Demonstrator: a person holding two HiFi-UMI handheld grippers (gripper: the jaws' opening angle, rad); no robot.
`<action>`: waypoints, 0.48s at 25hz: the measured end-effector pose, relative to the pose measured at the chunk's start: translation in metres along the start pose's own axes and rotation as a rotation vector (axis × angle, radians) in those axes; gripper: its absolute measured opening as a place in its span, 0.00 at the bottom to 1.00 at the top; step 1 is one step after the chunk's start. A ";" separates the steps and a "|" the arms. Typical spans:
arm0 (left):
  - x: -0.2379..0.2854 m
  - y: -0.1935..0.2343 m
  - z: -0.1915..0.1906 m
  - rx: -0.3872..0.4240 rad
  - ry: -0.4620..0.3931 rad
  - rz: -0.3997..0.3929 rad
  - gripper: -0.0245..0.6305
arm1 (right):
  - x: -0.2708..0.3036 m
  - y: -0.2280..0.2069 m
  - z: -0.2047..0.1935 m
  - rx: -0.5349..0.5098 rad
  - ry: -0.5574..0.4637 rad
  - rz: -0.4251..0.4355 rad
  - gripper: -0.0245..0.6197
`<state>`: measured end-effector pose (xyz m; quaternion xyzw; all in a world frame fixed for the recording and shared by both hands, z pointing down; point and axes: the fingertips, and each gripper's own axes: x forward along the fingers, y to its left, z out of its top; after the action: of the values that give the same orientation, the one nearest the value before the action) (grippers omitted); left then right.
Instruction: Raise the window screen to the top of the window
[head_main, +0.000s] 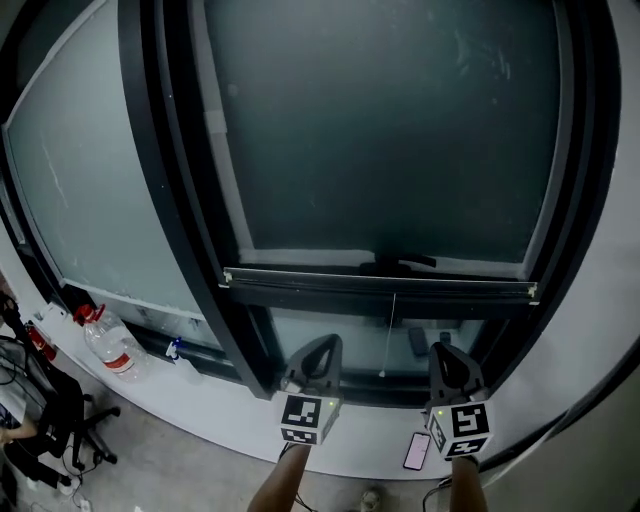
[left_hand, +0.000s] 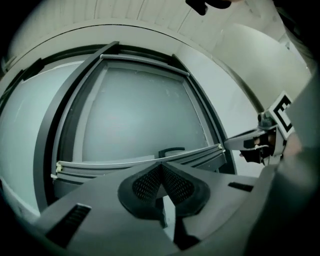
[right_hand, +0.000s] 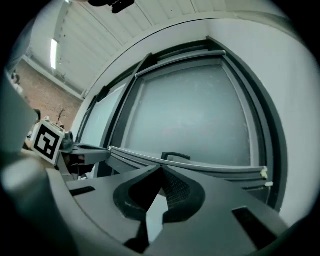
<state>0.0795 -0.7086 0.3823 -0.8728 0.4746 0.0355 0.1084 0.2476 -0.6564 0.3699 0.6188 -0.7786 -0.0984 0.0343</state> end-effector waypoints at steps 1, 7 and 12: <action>0.012 0.001 -0.001 0.025 0.008 0.002 0.04 | 0.011 -0.004 -0.001 -0.028 0.008 0.038 0.05; 0.083 -0.004 -0.019 0.398 0.164 -0.126 0.13 | 0.069 -0.021 -0.018 -0.384 0.138 0.246 0.15; 0.108 0.020 -0.048 0.880 0.414 -0.272 0.17 | 0.108 -0.050 -0.034 -0.771 0.336 0.295 0.18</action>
<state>0.1199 -0.8188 0.4084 -0.7871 0.3381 -0.3562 0.3733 0.2760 -0.7753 0.3860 0.4503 -0.7486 -0.2738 0.4024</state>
